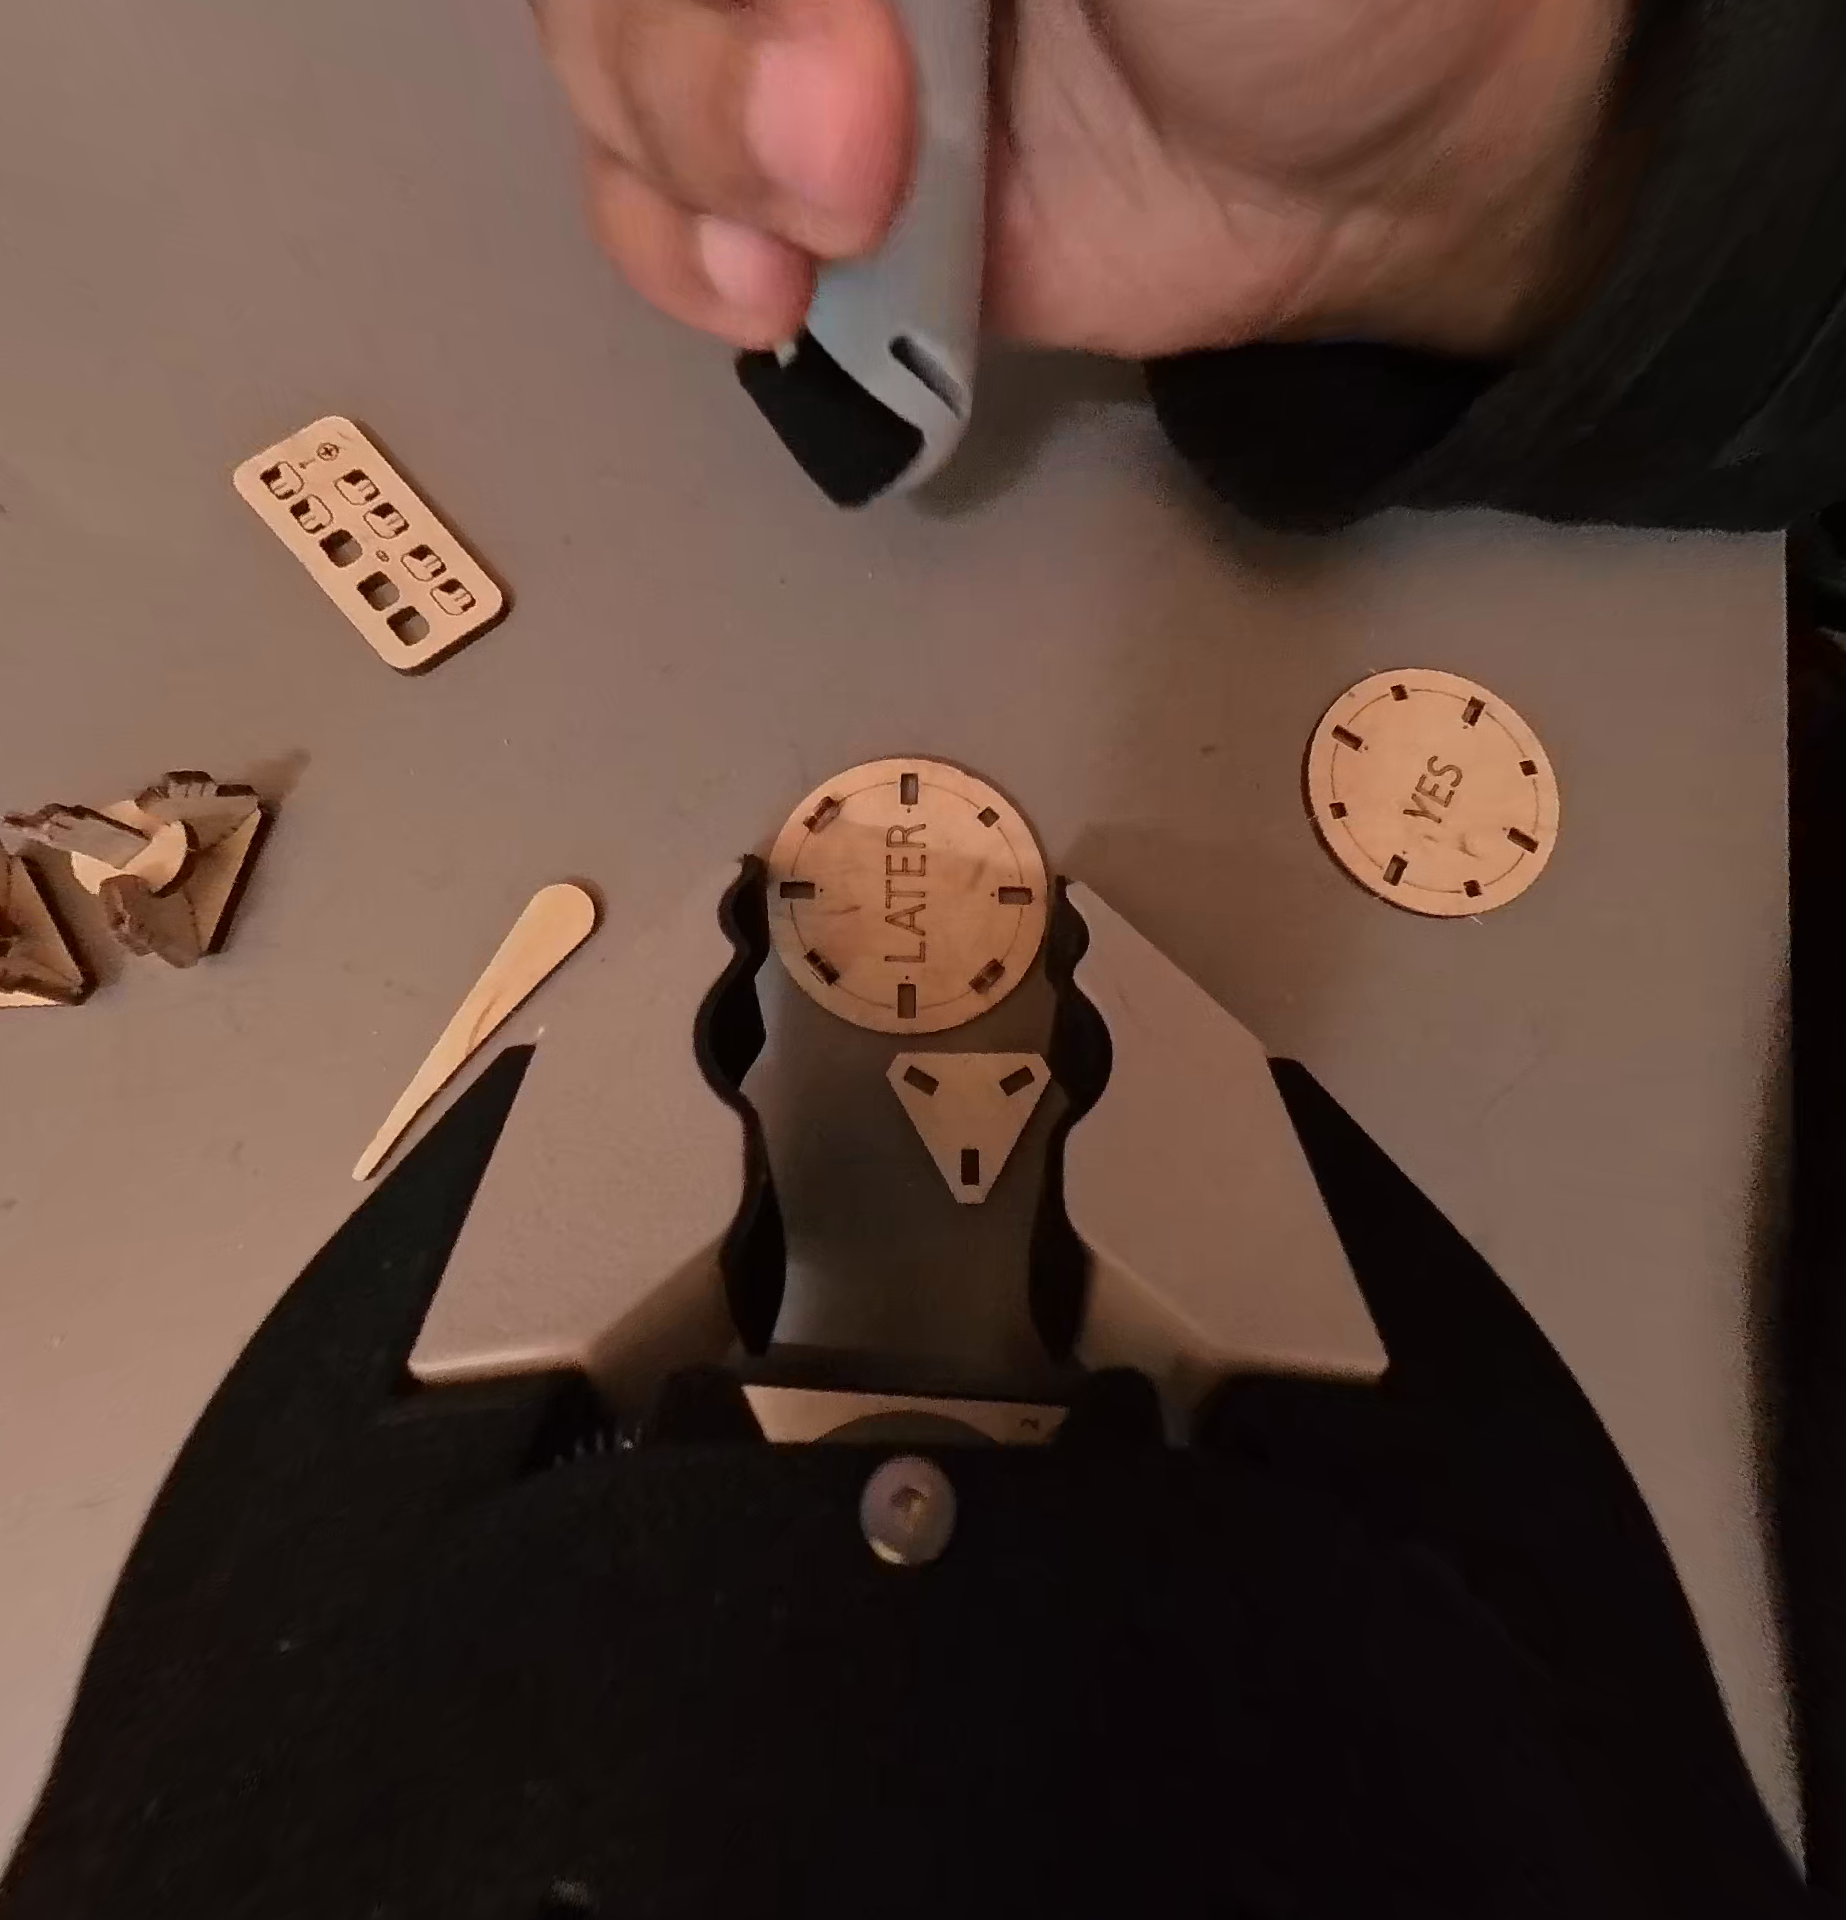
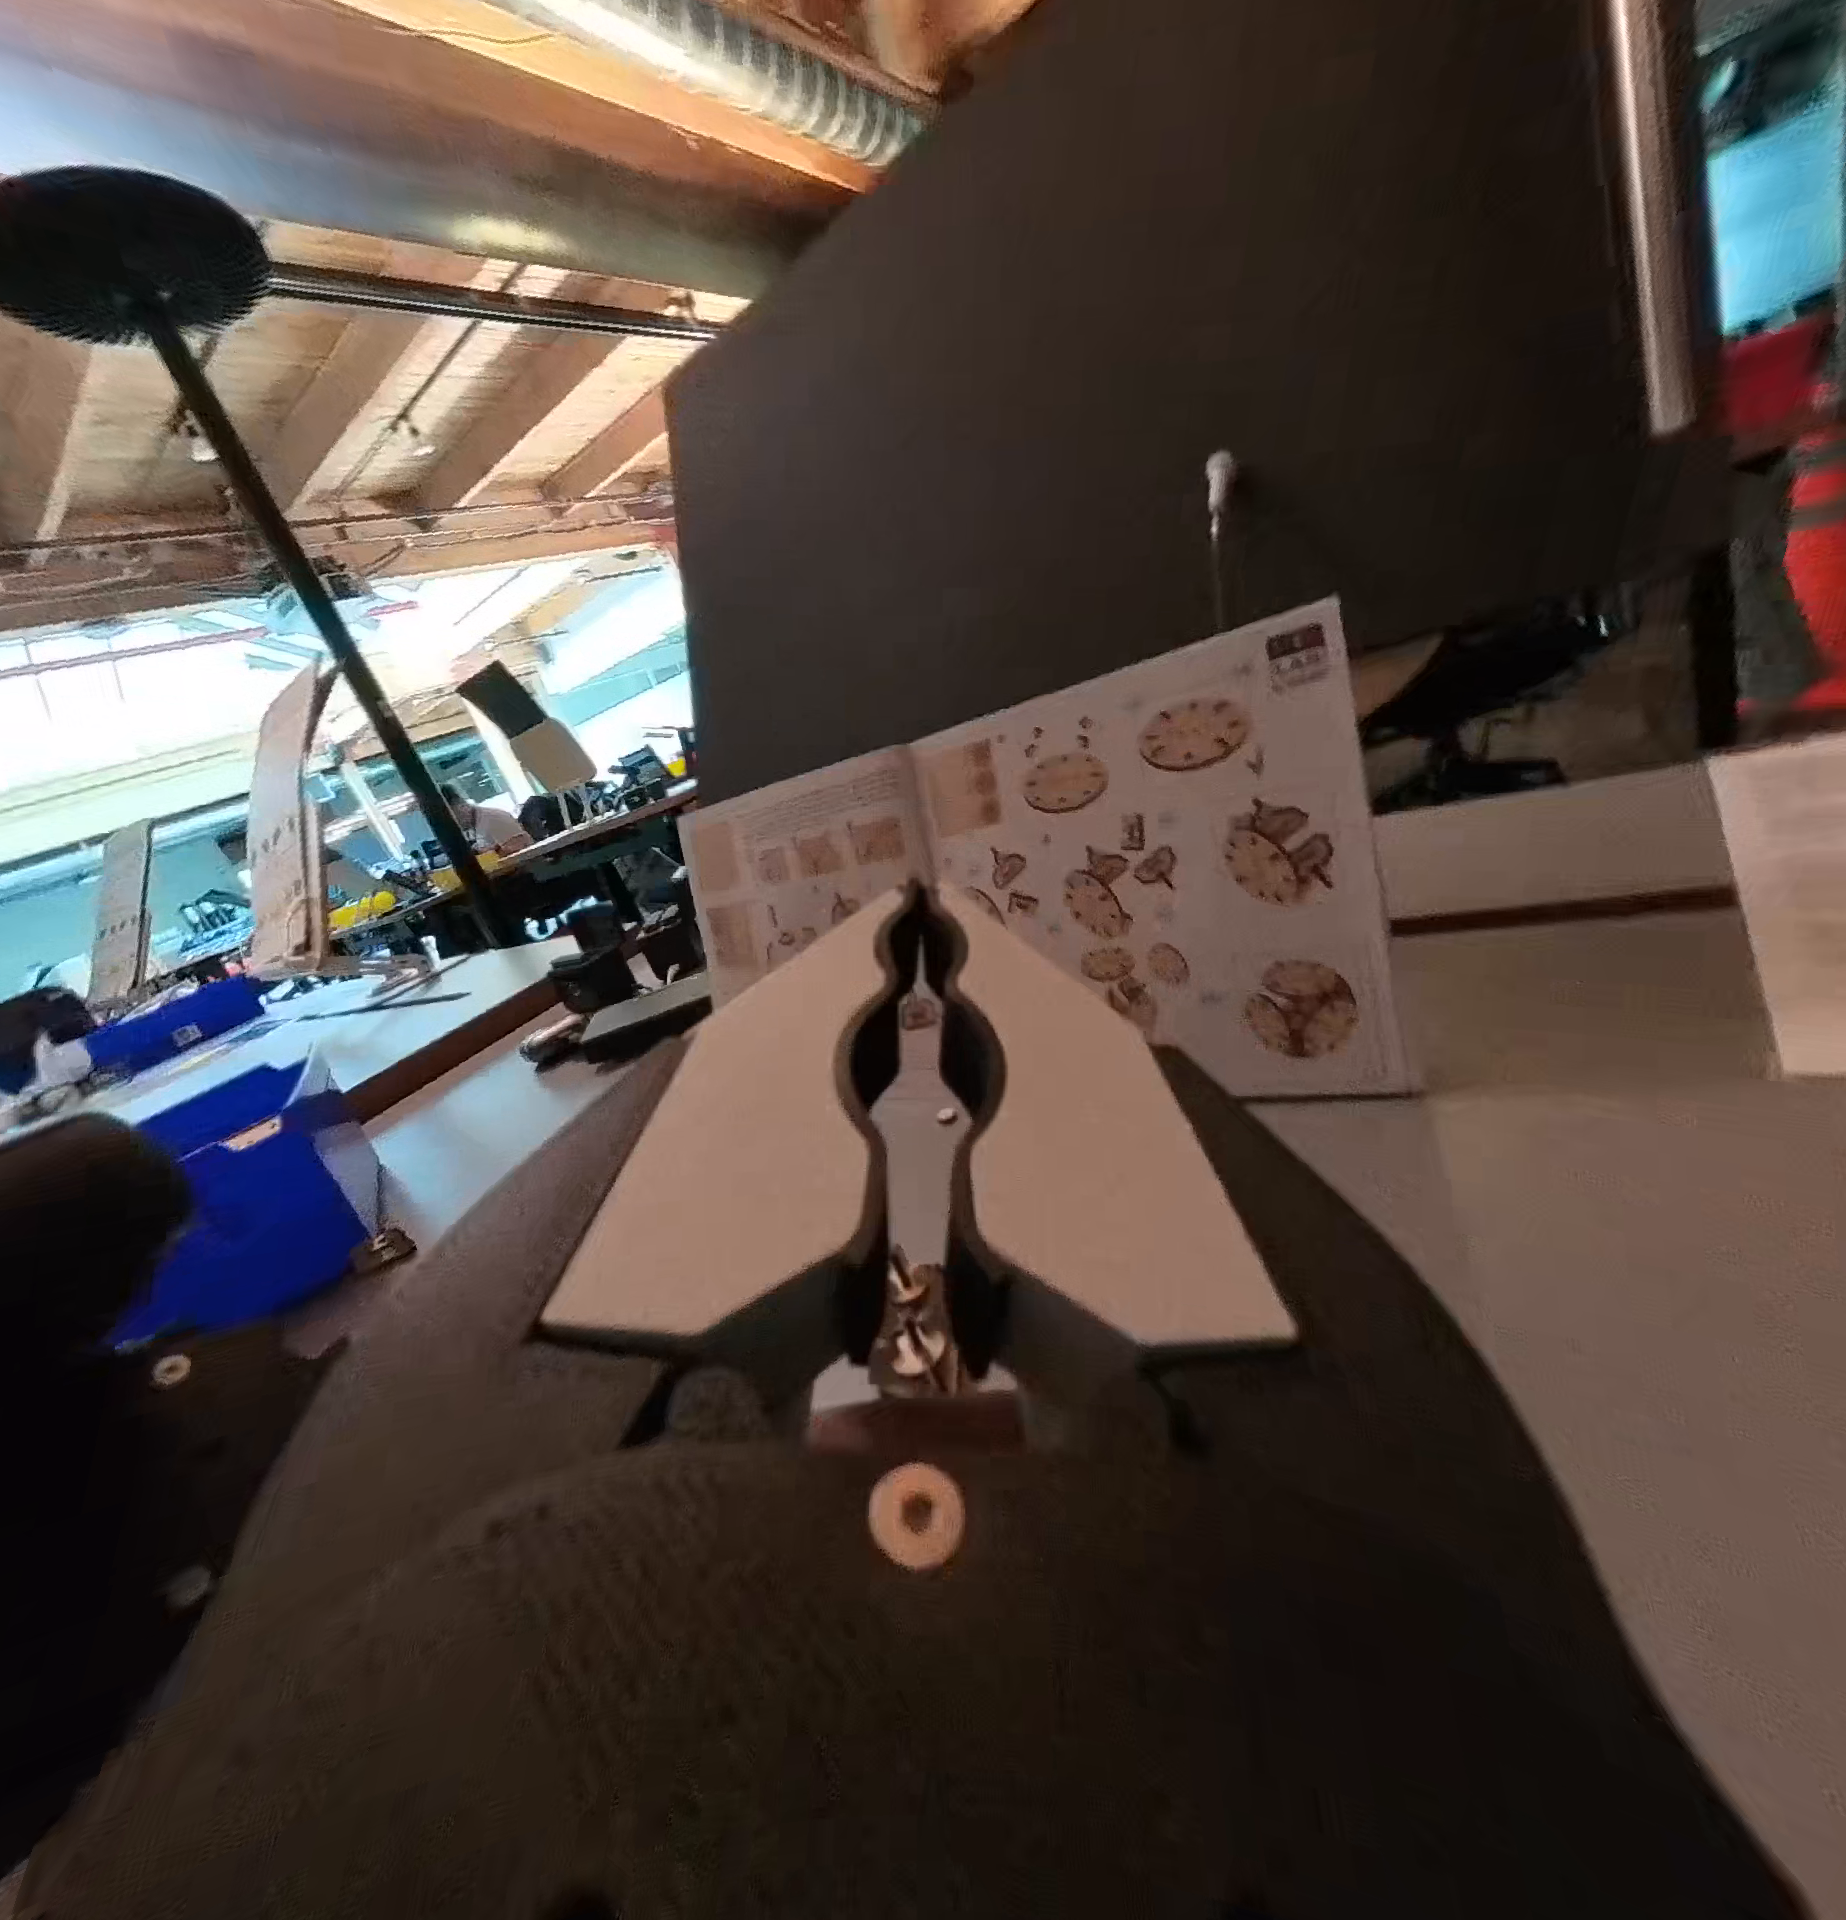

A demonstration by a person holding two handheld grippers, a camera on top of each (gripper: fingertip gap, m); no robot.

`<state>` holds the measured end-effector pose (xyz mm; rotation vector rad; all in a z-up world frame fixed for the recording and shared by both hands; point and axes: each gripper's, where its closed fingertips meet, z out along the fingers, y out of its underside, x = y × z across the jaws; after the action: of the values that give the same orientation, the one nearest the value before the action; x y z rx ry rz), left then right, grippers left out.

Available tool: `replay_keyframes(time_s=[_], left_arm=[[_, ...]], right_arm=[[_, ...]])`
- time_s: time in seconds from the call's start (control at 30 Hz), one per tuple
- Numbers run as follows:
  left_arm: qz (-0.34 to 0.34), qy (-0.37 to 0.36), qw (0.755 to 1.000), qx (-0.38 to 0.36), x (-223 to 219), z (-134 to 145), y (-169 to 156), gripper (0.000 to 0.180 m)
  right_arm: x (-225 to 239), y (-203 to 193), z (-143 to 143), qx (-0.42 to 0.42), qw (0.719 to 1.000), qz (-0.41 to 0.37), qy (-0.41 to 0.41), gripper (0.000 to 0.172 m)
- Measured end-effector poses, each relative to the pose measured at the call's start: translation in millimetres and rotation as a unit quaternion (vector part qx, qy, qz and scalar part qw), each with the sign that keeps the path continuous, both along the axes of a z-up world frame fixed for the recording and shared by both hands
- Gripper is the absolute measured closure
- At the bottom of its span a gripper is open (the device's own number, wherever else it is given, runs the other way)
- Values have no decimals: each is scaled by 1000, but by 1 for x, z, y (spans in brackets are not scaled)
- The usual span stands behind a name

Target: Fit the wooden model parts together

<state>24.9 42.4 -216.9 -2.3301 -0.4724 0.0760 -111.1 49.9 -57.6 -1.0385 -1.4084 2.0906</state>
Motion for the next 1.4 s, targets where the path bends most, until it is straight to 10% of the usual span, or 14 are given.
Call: replay_keyframes(time_s=[0.37,0.73,0.87,0.97,1.1,1.23,1.4], left_arm=[[9,-8,1000,10,-1,0,1,130],[29,-7,1000,9,-3,-1,2,130],[30,-9,999,10,-4,-1,3,130],[31,-9,999,10,-4,-1,2,130],[35,-12,999,12,-4,-1,2,130],[37,-13,999,12,-4,-1,2,130],[41,-13,999,13,-5,-1,2,130]], right_arm=[[37,-50,9,-72,988,127,43,167],[-3,-50,-29,-4,999,30,-26,172],[5,-32,12,-49,998,8,25,172],[3,-60,-35,20,999,31,-34,172],[1,-46,-2,-10,1000,0,17,172],[-2,-56,-36,61,998,-6,-18,172],[11,-45,9,29,997,-25,69,172]])
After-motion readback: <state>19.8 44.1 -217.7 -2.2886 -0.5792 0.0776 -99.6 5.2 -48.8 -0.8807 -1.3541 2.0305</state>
